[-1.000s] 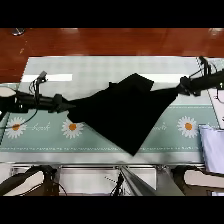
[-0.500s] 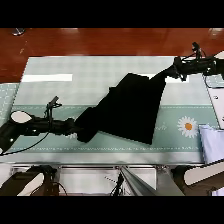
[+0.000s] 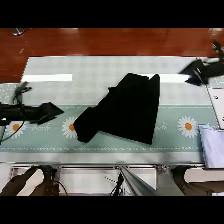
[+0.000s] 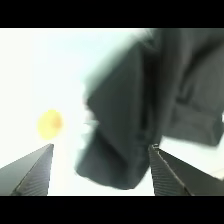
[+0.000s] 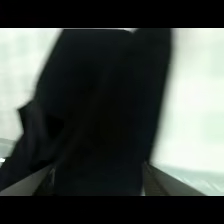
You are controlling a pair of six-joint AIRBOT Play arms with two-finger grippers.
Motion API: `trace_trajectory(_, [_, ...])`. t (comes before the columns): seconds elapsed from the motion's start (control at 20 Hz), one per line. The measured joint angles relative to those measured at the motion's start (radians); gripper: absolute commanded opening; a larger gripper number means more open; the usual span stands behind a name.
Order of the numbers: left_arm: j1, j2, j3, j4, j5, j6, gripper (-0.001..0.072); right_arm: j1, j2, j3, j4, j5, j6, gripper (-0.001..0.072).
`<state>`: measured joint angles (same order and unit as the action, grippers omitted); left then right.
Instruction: Fold the shirts.
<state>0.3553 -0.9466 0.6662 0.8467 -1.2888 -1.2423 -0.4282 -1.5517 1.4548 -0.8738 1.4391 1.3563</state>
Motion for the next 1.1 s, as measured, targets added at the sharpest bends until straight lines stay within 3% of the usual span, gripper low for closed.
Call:
trace_trajectory(0.15, [0.106, 0.0, -0.054, -0.013, -0.024, 0.009, 0.0703, -0.047, 0.169, -0.286, -0.08, -0.053, 0.013, 0.0618])
trace_trajectory(0.3, [0.105, -0.013, -0.165, -0.139, -0.035, 0.083, 0.0703, -0.063, 0.316, -0.578, -0.045, -0.144, -0.032, 0.0618])
trace_trajectory(0.65, [-0.219, -0.059, -0.277, -0.306, 0.048, 0.26, 0.0692, -0.072, 0.443, -0.878, -0.003, -0.163, -0.101, 0.0618])
trace_trajectory(0.7, [-0.277, -0.064, -0.28, -0.316, 0.08, 0.266, 0.0452, -0.073, 0.447, -0.9, -0.002, -0.159, -0.104, 0.0618])
trace_trajectory(0.75, [-0.331, -0.071, -0.282, -0.323, 0.11, 0.27, 0.0022, -0.073, 0.45, -0.918, -0.003, -0.154, -0.105, 0.0618])
trace_trajectory(1.1, [-0.459, -0.097, -0.239, -0.362, 0.203, 0.286, 0.0025, 0.016, 0.457, -1.002, -0.007, -0.149, -0.1, 0.0618])
